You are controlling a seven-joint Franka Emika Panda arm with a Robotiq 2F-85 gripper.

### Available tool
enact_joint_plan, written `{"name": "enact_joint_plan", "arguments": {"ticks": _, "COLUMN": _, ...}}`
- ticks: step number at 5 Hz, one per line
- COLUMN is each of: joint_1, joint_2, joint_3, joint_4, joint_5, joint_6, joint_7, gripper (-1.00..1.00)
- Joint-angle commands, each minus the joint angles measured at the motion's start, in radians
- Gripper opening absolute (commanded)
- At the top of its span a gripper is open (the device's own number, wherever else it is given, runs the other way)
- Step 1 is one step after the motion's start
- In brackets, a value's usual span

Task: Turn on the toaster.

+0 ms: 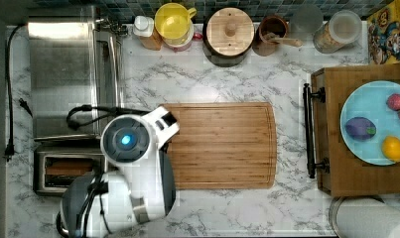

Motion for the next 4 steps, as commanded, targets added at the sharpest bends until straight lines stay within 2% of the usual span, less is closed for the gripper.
{"name": "enact_joint_plan", "arguments": {"ticks": 1, "joint_1": 0.078, "joint_2": -0.154, "joint_3": 0.069, "joint_4": -0.129, "joint_5": 0.098, "joint_6": -0.068, "joint_7": -0.074, "gripper": -1.0}}
{"name": "enact_joint_plan", "arguments": {"ticks": 2, "joint_1": 0.099, "joint_2": -0.128, "joint_3": 0.088, "joint_4": -0.154, "joint_5": 0.089, "joint_6": -0.063, "joint_7": -0.086, "gripper": -1.0}}
{"name": "enact_joint_plan", "arguments": {"ticks": 3, "joint_1": 0.093, "joint_2": -0.084, "joint_3": 0.109, "joint_4": -0.165, "joint_5": 0.07, "joint_6": -0.019, "joint_7": -0.081, "gripper": -1.0}}
{"name": "enact_joint_plan", "arguments": {"ticks": 4, "joint_1": 0.063, "joint_2": -0.078, "joint_3": 0.113, "joint_4": -0.206, "joint_5": 0.072, "joint_6": 0.091, "joint_7": -0.029, "gripper": -1.0}}
